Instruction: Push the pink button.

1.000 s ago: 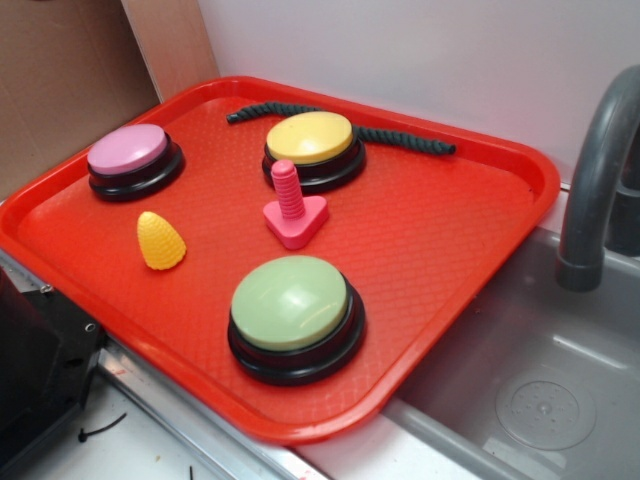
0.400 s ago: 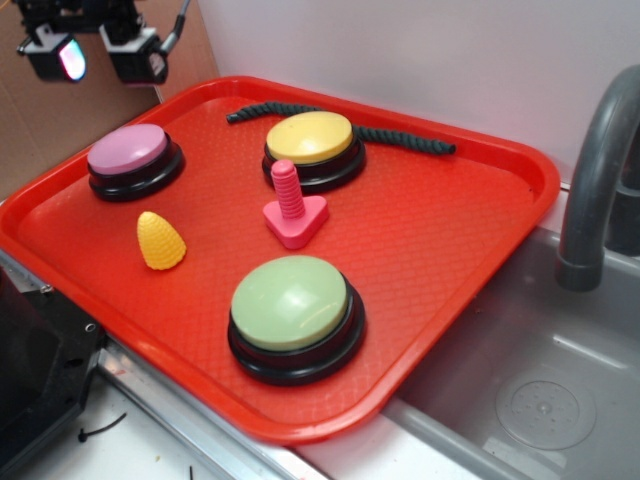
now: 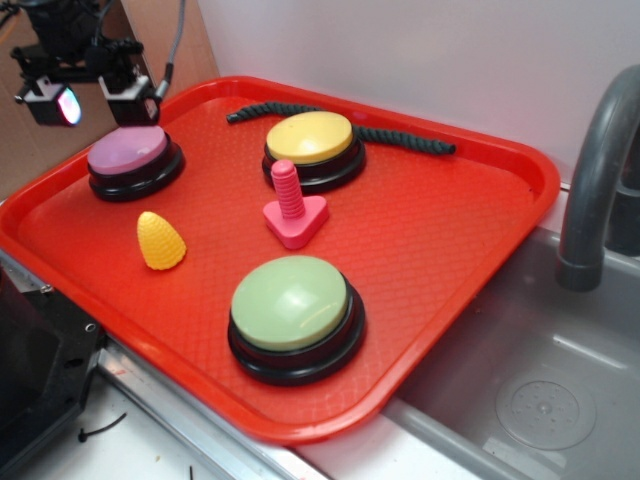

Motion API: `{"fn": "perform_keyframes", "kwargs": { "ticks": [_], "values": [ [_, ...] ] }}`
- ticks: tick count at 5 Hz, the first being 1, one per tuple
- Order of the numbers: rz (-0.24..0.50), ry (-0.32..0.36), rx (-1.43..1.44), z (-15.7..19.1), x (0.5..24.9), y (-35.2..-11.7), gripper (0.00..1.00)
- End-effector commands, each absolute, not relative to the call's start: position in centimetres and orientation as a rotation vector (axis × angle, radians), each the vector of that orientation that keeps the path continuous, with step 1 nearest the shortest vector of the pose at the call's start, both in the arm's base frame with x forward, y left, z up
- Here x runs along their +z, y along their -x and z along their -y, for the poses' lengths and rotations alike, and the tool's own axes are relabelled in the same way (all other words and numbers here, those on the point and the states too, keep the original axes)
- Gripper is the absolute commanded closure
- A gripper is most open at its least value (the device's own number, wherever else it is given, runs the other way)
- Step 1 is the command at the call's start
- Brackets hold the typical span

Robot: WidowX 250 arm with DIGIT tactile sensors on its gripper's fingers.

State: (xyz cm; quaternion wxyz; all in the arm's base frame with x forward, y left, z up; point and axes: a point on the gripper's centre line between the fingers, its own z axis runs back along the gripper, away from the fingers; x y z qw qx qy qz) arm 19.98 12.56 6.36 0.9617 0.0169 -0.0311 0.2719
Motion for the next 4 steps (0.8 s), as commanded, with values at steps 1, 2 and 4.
{"fn": "perform_keyframes", "kwargs": {
  "ticks": [1,2,4],
  "values": [
    [0.061,-0.041,0.531,-14.9,4.3,-21.1,0.00],
    [0.043,-0.040,0.524,-14.7,4.2,-21.1,0.00],
    [0.046,-0.104,0.503,-14.5,7.8,-20.5,0.00]
  ]
}}
